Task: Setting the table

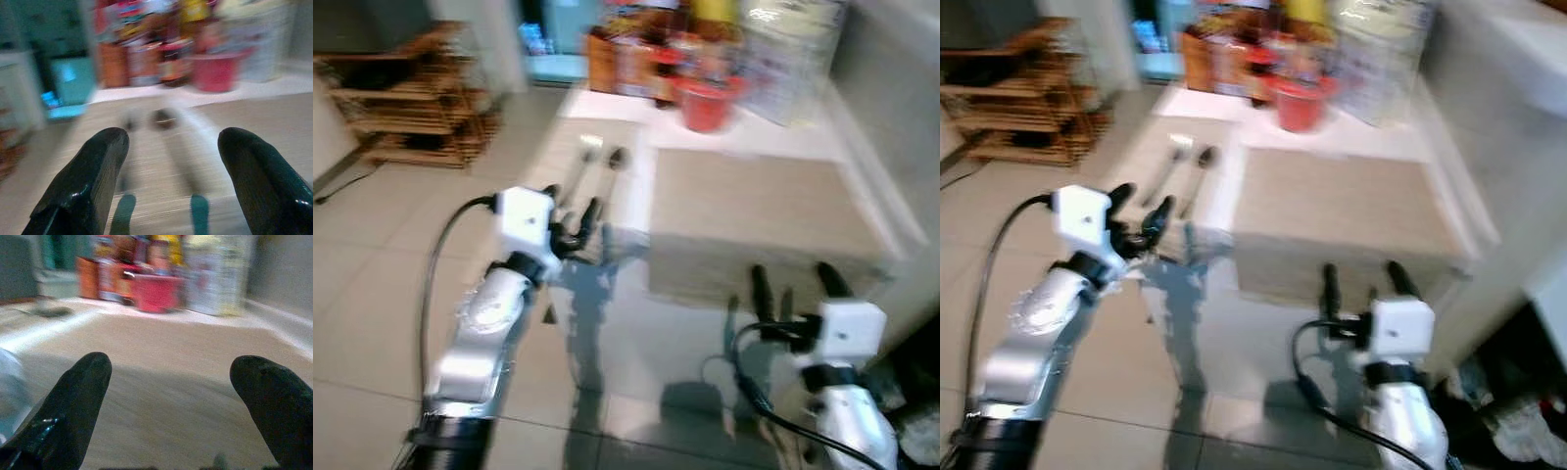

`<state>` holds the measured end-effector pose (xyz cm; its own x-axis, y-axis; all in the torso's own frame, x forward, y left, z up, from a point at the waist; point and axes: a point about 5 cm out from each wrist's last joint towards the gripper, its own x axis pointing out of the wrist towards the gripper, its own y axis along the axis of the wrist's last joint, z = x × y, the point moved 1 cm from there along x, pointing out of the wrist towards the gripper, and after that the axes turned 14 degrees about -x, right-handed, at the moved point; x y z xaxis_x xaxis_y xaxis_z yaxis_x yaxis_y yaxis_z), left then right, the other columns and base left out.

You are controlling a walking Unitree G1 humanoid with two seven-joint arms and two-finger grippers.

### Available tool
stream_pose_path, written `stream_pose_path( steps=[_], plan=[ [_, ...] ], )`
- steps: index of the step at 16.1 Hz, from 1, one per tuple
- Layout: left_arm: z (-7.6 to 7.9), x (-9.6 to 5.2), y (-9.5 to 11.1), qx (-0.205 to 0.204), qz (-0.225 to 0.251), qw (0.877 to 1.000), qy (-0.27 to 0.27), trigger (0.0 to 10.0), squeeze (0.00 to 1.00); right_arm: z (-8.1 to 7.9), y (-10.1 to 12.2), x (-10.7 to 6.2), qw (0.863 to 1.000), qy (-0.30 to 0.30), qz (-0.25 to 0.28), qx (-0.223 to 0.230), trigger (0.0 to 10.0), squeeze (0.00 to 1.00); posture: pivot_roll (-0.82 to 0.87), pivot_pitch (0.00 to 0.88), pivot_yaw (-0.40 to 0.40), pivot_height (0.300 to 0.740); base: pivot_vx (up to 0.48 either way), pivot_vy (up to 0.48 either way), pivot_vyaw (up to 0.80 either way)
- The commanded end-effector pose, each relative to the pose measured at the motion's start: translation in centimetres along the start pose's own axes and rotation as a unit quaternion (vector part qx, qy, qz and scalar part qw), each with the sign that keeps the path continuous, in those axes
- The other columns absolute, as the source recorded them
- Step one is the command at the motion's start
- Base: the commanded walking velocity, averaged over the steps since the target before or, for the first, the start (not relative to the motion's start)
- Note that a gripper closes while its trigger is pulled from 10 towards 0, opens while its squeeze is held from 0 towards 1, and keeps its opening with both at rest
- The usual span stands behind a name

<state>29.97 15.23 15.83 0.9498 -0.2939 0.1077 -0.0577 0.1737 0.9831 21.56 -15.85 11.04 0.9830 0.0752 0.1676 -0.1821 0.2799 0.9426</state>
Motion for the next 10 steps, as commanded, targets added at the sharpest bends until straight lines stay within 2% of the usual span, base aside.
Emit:
stream_pose_path(
  steps=[1,4,7,10],
  plan=[
    [0.7,0.4,0.2,0.000,0.005,1.000,-0.009,10.0,0.00,0.6,-0.2,-0.3,1.000,-0.005,-0.006,-0.016,10.0,0.00,-0.12,0.000,0.038,0.727,0.450,0.000,0.00],
    [0.6,0.6,0.5,0.011,0.014,1.000,0.002,10.0,0.00,0.6,-0.2,-0.3,1.000,-0.004,-0.007,-0.016,10.0,0.00,-0.12,0.000,0.038,0.727,0.442,0.000,0.00],
    [1.3,1.6,1.3,0.029,0.005,0.999,-0.024,10.0,0.00,0.5,-0.1,-0.3,1.000,-0.004,-0.005,-0.015,10.0,0.00,-0.11,0.000,0.036,0.727,0.000,0.000,0.00],
    [1.6,3.5,2.5,0.046,-0.023,0.998,-0.046,10.0,0.00,0.5,0.0,-0.4,1.000,-0.005,-0.006,-0.014,10.0,0.00,-0.12,0.001,0.043,0.727,0.000,0.000,0.00]
  ],
)
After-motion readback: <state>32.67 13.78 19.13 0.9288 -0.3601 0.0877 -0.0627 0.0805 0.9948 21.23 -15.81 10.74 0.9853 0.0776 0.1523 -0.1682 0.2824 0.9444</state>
